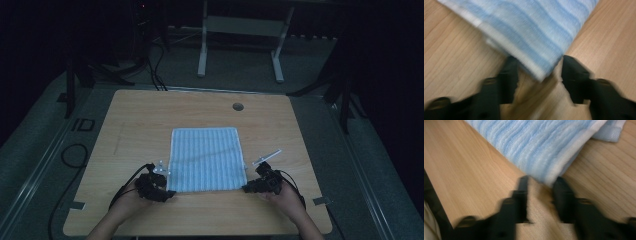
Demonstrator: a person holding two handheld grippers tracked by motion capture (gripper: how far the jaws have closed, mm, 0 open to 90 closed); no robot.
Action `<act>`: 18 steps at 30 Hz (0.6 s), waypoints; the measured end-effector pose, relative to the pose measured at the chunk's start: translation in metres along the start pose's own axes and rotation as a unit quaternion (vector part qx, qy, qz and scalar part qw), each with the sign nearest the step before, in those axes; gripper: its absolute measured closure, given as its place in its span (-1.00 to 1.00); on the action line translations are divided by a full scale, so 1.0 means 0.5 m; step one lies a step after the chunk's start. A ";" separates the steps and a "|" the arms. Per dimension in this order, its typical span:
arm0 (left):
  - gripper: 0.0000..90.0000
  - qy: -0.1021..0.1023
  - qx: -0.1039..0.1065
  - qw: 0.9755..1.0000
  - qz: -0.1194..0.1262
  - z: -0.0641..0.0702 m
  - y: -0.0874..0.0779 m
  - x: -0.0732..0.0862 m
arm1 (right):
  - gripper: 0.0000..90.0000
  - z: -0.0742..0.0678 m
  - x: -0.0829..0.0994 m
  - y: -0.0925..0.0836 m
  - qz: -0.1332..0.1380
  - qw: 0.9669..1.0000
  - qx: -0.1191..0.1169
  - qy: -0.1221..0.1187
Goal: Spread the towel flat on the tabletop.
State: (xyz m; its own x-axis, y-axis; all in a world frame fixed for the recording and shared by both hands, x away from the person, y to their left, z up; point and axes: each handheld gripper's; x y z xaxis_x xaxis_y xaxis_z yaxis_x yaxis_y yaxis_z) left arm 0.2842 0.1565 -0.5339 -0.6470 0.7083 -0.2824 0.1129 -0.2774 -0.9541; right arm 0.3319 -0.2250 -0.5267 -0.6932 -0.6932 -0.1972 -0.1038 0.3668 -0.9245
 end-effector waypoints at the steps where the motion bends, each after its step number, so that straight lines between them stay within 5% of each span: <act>1: 0.27 0.000 0.000 1.000 0.000 0.000 0.000 0.000 | 0.68 0.000 0.000 0.000 0.000 1.000 0.000 0.000; 3: 0.36 -0.001 -0.002 1.000 0.004 0.001 0.003 -0.003 | 0.93 -0.003 -0.002 -0.002 0.001 1.000 0.009 -0.008; 6: 0.83 -0.004 0.011 1.000 0.014 0.002 -0.002 -0.005 | 0.98 -0.011 -0.002 -0.010 0.013 0.999 0.022 -0.021; 12: 0.89 0.026 0.008 0.999 0.016 0.026 -0.039 -0.008 | 0.99 -0.032 0.008 -0.039 0.024 0.999 0.027 -0.037; 18: 0.88 0.031 -0.011 0.997 0.070 0.030 -0.125 -0.009 | 0.98 -0.069 0.024 -0.107 0.069 0.995 0.031 -0.058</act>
State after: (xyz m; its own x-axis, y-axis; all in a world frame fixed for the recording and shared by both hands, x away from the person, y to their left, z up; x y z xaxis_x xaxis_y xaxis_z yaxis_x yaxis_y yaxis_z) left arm 0.2687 0.1607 -0.4715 -0.5757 0.7023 -0.4187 0.2165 -0.3628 -0.9064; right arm 0.3048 -0.2314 -0.4686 -0.6102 -0.7073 -0.3570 0.0336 0.4270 -0.9036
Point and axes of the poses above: each handheld gripper's, and its own axes: y roughly forward along the jaws, x roughly out of its underside, z roughly to its right, and after that the axes turned 15 degrees about -z, right-handed
